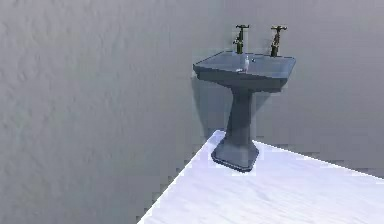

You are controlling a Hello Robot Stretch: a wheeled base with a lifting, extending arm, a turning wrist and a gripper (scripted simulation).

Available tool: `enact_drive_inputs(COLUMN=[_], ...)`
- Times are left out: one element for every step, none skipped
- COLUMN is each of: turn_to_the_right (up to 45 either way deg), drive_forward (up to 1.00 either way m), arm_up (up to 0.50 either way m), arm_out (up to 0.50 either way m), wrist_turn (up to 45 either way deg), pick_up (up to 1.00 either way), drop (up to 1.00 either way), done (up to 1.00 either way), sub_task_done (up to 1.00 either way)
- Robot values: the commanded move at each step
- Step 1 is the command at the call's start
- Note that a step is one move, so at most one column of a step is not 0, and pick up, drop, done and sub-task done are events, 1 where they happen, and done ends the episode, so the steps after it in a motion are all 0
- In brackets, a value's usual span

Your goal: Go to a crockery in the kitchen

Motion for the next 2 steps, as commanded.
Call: enact_drive_inputs(turn_to_the_right=[45.0, 45.0], drive_forward=[0.0, 0.0], arm_up=[0.0, 0.0], arm_out=[0.0, 0.0], wrist_turn=[0.0, 0.0], pick_up=[0.0, 0.0], drop=[0.0, 0.0], done=[0.0, 0.0], sub_task_done=[0.0, 0.0])
